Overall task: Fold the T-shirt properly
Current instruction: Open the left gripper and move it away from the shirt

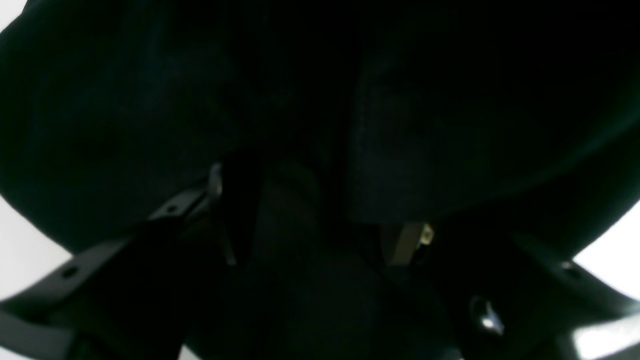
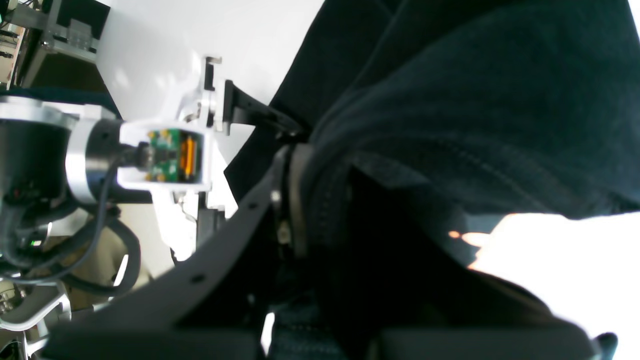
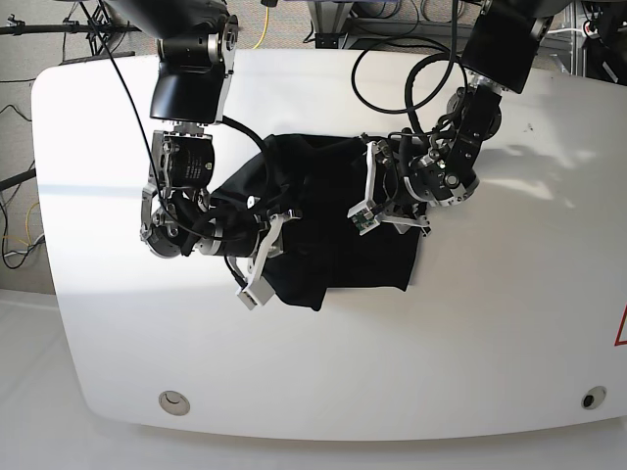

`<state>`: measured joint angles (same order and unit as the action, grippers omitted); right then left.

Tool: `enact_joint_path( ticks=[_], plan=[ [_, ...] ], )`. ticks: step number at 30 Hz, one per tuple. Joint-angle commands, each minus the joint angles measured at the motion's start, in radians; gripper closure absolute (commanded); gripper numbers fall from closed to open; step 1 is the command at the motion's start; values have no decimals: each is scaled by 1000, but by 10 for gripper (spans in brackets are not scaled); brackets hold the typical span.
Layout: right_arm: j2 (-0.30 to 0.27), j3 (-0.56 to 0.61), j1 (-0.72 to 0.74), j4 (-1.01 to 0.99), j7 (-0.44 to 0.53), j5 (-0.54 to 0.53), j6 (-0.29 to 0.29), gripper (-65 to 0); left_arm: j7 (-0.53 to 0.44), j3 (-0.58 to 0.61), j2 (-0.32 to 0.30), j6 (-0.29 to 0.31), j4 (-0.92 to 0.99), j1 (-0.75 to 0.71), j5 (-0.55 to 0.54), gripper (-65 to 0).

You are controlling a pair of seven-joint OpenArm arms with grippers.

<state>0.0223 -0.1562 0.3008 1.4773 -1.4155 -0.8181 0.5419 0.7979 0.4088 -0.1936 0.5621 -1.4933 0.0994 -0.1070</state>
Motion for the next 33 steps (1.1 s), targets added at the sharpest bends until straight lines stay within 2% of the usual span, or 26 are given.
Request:
enact_joint_path(
  ticks=[1, 10, 18, 24, 33],
  plan=[
    [0, -1, 27, 16, 19, -31, 4, 0, 44, 2, -10, 2, -23, 6, 30, -343],
    [-2, -1, 19, 16, 19, -31, 4, 0, 44, 0, 15, 0, -31, 13, 34, -343],
    [-14, -1, 19, 16, 19, -34, 4, 0, 48, -64, 42, 2, -36, 29, 34, -343],
    [-14, -1, 19, 16, 19, -34, 4, 0, 48, -120, 61, 6, -76, 43, 30, -343],
    [-14, 0, 19, 16, 19, -31, 4, 0, 48, -127, 73, 6, -177, 43, 28, -344]
  ],
)
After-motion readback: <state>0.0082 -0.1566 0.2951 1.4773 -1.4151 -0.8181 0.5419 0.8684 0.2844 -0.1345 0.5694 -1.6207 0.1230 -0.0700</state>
